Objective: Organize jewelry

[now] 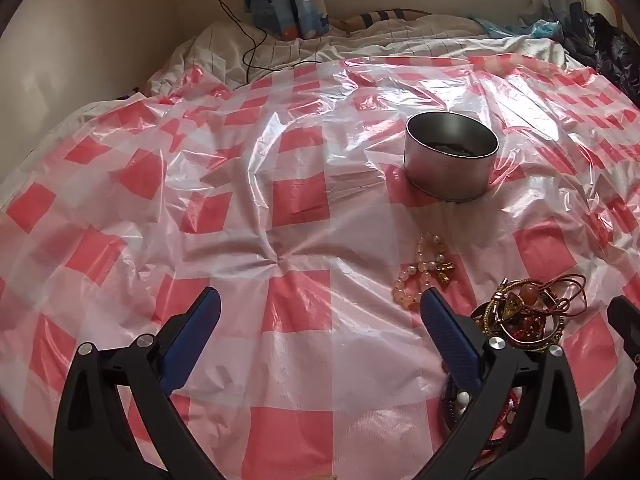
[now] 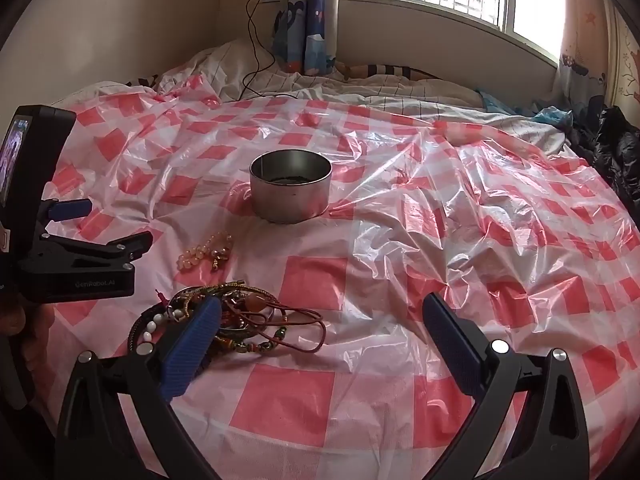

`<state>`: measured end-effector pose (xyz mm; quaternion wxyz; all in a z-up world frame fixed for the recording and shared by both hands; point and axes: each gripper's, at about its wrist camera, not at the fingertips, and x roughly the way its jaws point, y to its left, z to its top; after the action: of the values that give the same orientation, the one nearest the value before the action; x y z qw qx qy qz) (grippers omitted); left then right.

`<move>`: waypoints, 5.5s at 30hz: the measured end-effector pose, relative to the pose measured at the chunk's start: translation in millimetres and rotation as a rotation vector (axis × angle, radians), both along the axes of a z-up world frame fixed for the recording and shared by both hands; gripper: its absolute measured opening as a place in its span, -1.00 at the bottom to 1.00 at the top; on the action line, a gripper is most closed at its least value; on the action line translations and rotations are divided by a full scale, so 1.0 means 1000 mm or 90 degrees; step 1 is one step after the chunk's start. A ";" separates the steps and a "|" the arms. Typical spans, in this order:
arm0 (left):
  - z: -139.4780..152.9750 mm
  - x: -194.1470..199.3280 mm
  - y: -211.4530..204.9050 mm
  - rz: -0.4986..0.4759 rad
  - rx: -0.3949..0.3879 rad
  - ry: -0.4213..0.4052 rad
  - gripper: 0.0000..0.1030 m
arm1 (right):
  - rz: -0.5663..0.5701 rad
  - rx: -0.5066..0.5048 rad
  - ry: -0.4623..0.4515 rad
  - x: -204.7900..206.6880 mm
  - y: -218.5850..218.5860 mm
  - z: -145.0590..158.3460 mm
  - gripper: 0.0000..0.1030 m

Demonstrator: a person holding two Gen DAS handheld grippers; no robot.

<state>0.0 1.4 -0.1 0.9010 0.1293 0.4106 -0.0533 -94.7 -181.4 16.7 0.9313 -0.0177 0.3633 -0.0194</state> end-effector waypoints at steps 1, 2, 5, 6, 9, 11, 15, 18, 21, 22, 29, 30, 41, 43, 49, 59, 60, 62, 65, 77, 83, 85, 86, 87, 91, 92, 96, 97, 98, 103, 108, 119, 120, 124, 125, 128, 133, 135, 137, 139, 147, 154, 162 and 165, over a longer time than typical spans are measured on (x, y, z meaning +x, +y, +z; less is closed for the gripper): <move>0.000 0.000 0.001 0.001 0.000 -0.001 0.87 | -0.002 0.000 0.000 0.000 0.001 0.000 0.88; 0.000 -0.001 0.001 0.000 0.001 -0.003 0.87 | -0.004 0.001 0.000 0.000 0.001 0.000 0.88; 0.004 -0.011 -0.007 0.003 0.018 -0.013 0.87 | -0.008 0.022 -0.006 -0.005 0.000 -0.001 0.88; 0.004 -0.011 -0.004 0.003 0.013 -0.008 0.87 | -0.011 0.025 -0.005 -0.006 0.001 -0.001 0.88; 0.005 -0.017 -0.004 0.004 0.008 -0.004 0.87 | -0.017 0.042 0.004 -0.005 -0.005 0.001 0.88; 0.002 -0.016 -0.002 0.004 0.003 0.001 0.87 | -0.018 0.042 0.004 -0.006 -0.005 0.000 0.88; 0.001 -0.014 0.001 0.008 -0.009 0.006 0.87 | -0.021 0.034 0.006 -0.005 -0.002 -0.001 0.88; -0.003 -0.009 0.005 0.016 -0.028 0.024 0.87 | -0.020 0.035 0.013 -0.002 -0.001 -0.004 0.88; -0.004 -0.006 0.006 0.019 -0.028 0.025 0.87 | -0.017 0.034 0.017 0.001 -0.001 -0.006 0.88; -0.005 -0.006 0.006 0.019 -0.027 0.025 0.87 | -0.017 0.033 0.016 0.002 -0.001 -0.006 0.88; -0.008 -0.002 0.007 0.018 -0.034 0.027 0.87 | -0.020 0.033 0.018 0.003 0.000 -0.008 0.88; -0.009 -0.001 0.007 0.019 -0.035 0.027 0.87 | -0.020 0.034 0.019 0.004 0.000 -0.009 0.88; -0.009 0.003 0.007 0.024 -0.045 0.028 0.87 | -0.019 0.033 0.022 0.008 -0.002 -0.009 0.88; -0.009 0.004 0.008 0.025 -0.045 0.027 0.87 | -0.020 0.033 0.024 0.009 -0.002 -0.010 0.88; -0.009 0.002 0.004 0.022 -0.031 0.016 0.87 | -0.021 0.035 0.024 0.010 -0.002 -0.010 0.88; -0.007 -0.001 0.003 0.020 -0.023 0.009 0.87 | -0.017 0.032 0.025 0.009 -0.002 -0.013 0.88; -0.007 -0.001 0.004 0.019 -0.024 0.011 0.87 | -0.016 0.033 0.024 0.009 -0.003 -0.014 0.88; -0.006 0.000 0.006 0.019 -0.031 0.014 0.87 | -0.017 0.033 0.026 0.009 -0.002 -0.014 0.88; -0.006 0.004 0.014 0.026 -0.053 0.024 0.87 | -0.018 0.030 0.032 0.009 -0.003 -0.018 0.88; -0.015 0.005 0.006 -0.018 -0.061 0.054 0.87 | 0.036 0.024 0.079 0.014 0.003 -0.031 0.88; -0.014 0.001 0.006 -0.068 -0.102 0.078 0.87 | 0.030 0.010 0.088 0.018 -0.005 -0.030 0.88; -0.011 -0.003 0.003 -0.104 -0.135 0.083 0.87 | 0.011 0.022 0.101 0.021 -0.015 -0.033 0.88; -0.010 -0.006 -0.001 -0.121 -0.138 0.079 0.87 | 0.006 0.026 0.106 0.022 -0.019 -0.034 0.88; -0.009 -0.009 -0.005 -0.135 -0.133 0.073 0.87 | 0.006 0.031 0.109 0.023 -0.022 -0.035 0.88; -0.004 -0.019 -0.018 -0.177 -0.110 0.053 0.87 | 0.031 0.062 0.118 0.028 -0.023 -0.039 0.87; -0.004 -0.020 -0.018 -0.180 -0.106 0.052 0.87 | 0.037 0.069 0.120 0.029 -0.022 -0.040 0.85; -0.003 -0.015 -0.013 -0.162 -0.094 0.050 0.87 | 0.060 0.096 0.134 0.036 -0.016 -0.045 0.45; -0.004 -0.013 -0.011 -0.158 -0.094 0.053 0.87 | 0.064 0.102 0.136 0.037 -0.015 -0.047 0.32; -0.003 -0.012 -0.009 -0.155 -0.096 0.053 0.87 | 0.064 0.106 0.143 0.039 -0.015 -0.049 0.21; -0.002 -0.010 -0.009 -0.161 -0.099 0.051 0.87 | 0.072 0.203 0.153 0.041 -0.028 -0.051 -0.91; -0.003 -0.013 -0.019 -0.192 -0.105 0.052 0.87 | 0.069 0.267 0.114 0.036 -0.040 -0.038 -0.95; -0.011 -0.010 -0.062 -0.285 -0.141 0.078 0.87 | 0.024 0.305 0.018 0.027 -0.072 -0.002 -0.95; -0.014 -0.007 -0.066 -0.284 -0.138 0.082 0.87 | 0.023 0.306 0.020 0.028 -0.074 -0.002 -0.95; -0.023 0.006 -0.075 -0.273 -0.138 0.103 0.85 | 0.018 0.307 0.022 0.030 -0.080 -0.004 -0.95; -0.025 0.008 -0.077 -0.275 -0.146 0.108 0.74 | 0.014 0.308 0.023 0.032 -0.082 -0.004 -0.95; -0.029 0.014 -0.081 -0.282 -0.155 0.131 0.07 | 0.009 0.311 0.031 0.036 -0.086 -0.008 -0.95; -0.034 0.019 -0.078 -0.277 -0.146 0.151 -0.81 | 0.005 0.318 0.036 0.040 -0.089 -0.012 -0.95; -0.032 0.017 -0.075 -0.280 -0.141 0.143 -1.00 | 0.003 0.321 0.036 0.041 -0.089 -0.012 -0.95; -0.027 0.017 -0.070 -0.286 -0.157 0.141 -1.00 | 0.001 0.324 0.036 0.041 -0.090 -0.013 -0.95; -0.022 0.016 -0.065 -0.285 -0.170 0.134 -1.00 | 0.000 0.325 0.037 0.040 -0.091 -0.013 -0.95; -0.022 0.016 -0.060 -0.288 -0.179 0.159 0.14 | 0.001 0.326 0.042 0.040 -0.088 -0.015 -0.95; -0.027 0.011 -0.063 -0.312 -0.180 0.182 -0.87 | 0.000 0.330 0.049 0.039 -0.087 -0.017 -0.94; -0.010 0.009 -0.050 -0.306 -0.231 0.156 -1.00 | -0.005 0.337 0.041 0.036 -0.089 -0.015 -0.94; -0.010 0.014 -0.045 -0.294 -0.237 0.155 -0.99 | -0.004 0.337 0.043 0.036 -0.089 -0.015 -0.94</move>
<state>13.6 -43.2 -10.0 0.8175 0.0448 0.4584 -0.3457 -58.2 -270.1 1.8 0.8906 0.2272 0.3870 0.0737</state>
